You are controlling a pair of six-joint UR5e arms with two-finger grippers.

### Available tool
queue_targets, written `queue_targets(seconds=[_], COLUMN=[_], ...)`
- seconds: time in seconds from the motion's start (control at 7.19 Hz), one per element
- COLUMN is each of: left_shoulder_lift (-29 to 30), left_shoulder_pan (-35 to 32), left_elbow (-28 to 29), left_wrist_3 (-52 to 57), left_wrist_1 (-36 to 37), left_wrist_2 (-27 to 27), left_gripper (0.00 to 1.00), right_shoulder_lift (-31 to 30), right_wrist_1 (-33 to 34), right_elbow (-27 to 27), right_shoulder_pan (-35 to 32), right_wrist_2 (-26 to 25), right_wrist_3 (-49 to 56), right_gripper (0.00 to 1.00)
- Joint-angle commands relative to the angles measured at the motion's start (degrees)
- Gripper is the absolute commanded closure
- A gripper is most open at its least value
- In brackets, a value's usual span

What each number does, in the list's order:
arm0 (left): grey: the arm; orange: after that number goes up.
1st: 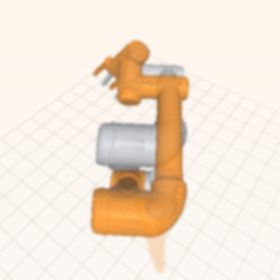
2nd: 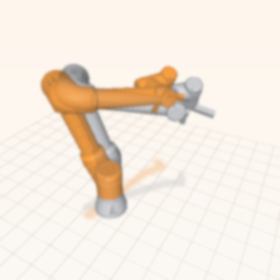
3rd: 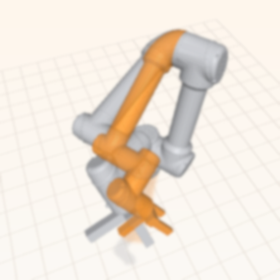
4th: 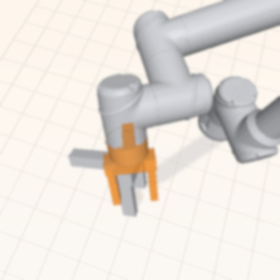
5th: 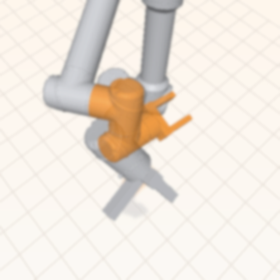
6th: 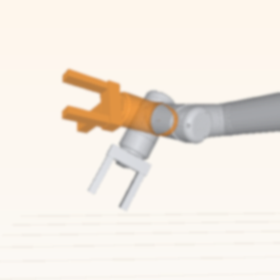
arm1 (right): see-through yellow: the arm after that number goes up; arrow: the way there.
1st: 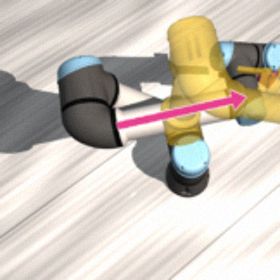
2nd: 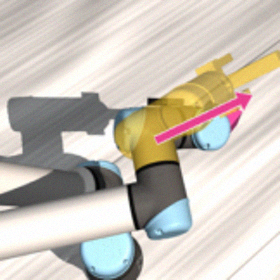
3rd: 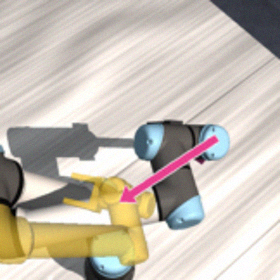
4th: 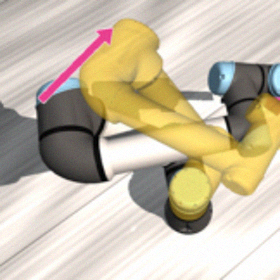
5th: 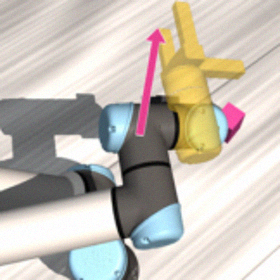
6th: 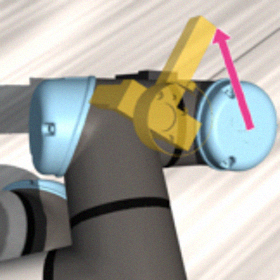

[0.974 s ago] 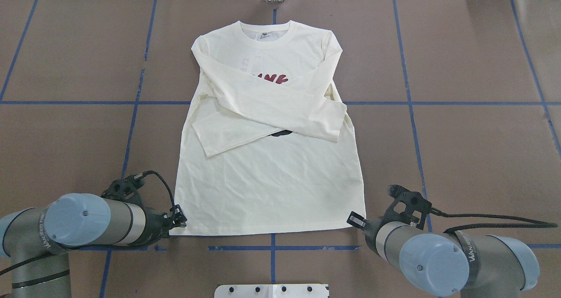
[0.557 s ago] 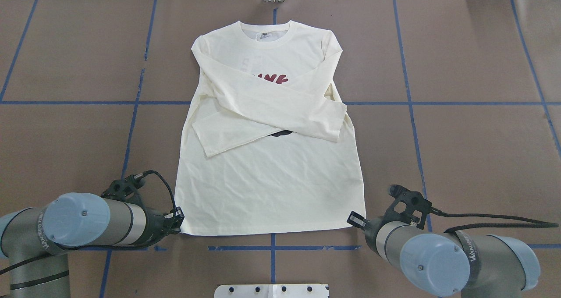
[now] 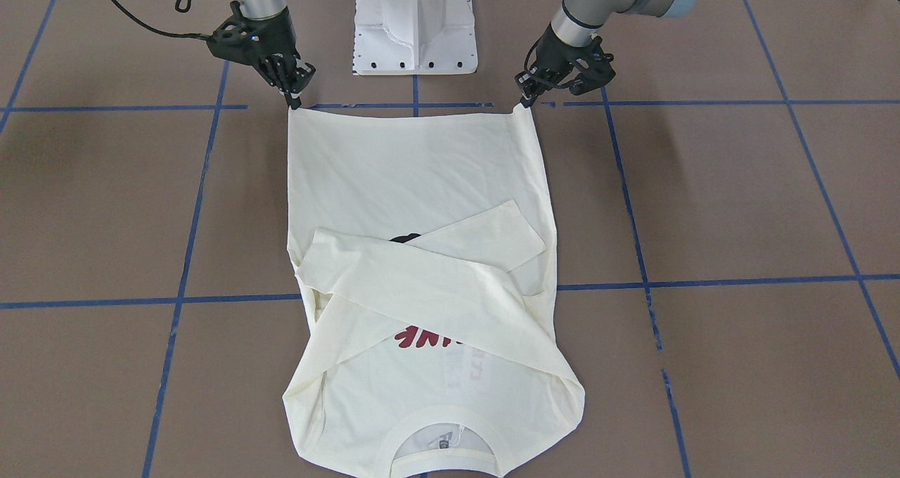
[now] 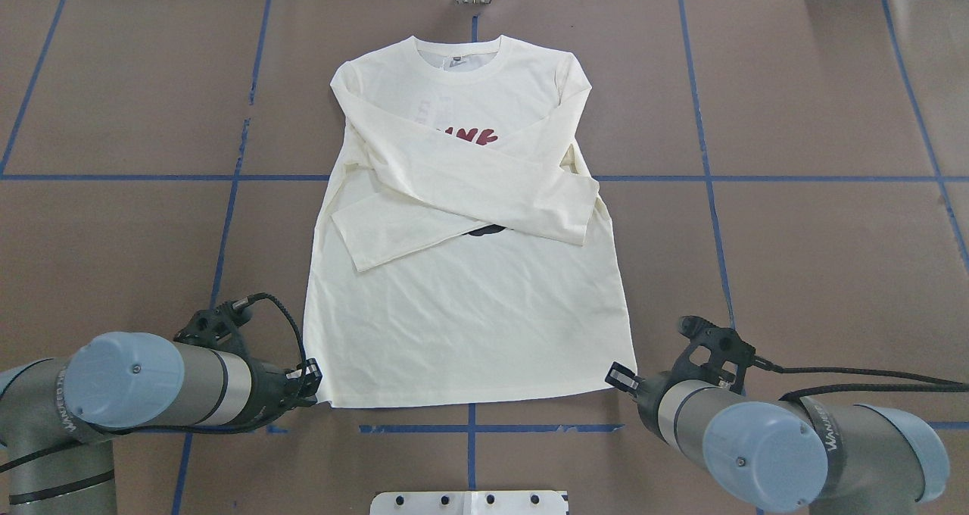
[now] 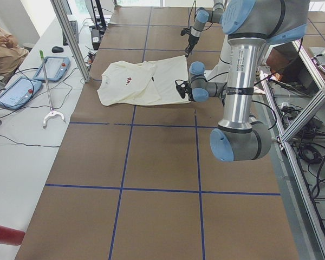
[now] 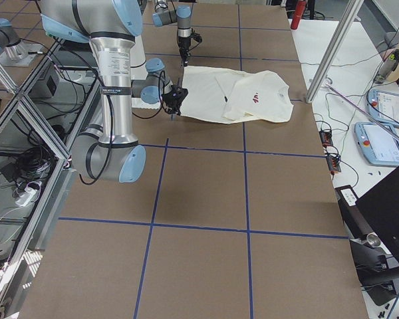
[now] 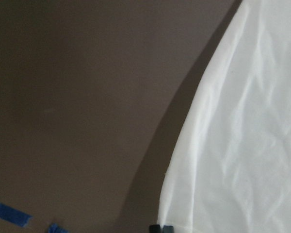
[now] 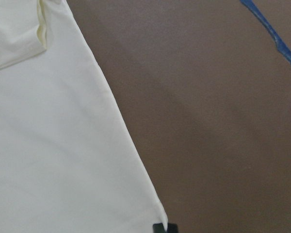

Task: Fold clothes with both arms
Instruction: 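Grasp the other hem corner with the left gripper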

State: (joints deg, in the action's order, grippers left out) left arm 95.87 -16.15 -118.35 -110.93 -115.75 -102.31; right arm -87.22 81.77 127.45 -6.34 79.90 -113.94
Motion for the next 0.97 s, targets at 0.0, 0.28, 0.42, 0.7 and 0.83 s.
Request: queue_targets(seconds=[0.0,0.28,0.42,0.7,0.83], left_shoulder_lift=[-0.3,-1.0,-1.0,0.2,4.2], left_shoulder_pan=[1.3,4.2,4.5,0.0,-5.8], left_elbow=[-6.3,-13.2,-15.2,-16.0,-13.6], left_wrist_3=[0.0,-2.2,-3.1,-2.0,3.1], left_wrist_1=[2.3,7.6,7.7,7.8,8.1], left_wrist_2=[-0.7,-0.5,-0.5,-0.2,-0.3], left_gripper=[1.0,1.0,1.0,1.0,1.0], right_shoulder_lift=[-2.3,-2.4,-3.3,-2.4,1.4], right_wrist_1=[9.4,12.2,12.2,12.2,12.3], right_elbow=[10.1,13.2,14.5,15.2,13.3], right_shoulder_pan=[4.3,5.9,5.7,-3.5,-9.5], right_wrist_2=[1.5,2.4,2.5,4.5,9.0], right_wrist_3=[-1.8,-2.7,-2.6,-1.2,2.7], right_gripper=[1.0,1.0,1.0,1.0,1.0])
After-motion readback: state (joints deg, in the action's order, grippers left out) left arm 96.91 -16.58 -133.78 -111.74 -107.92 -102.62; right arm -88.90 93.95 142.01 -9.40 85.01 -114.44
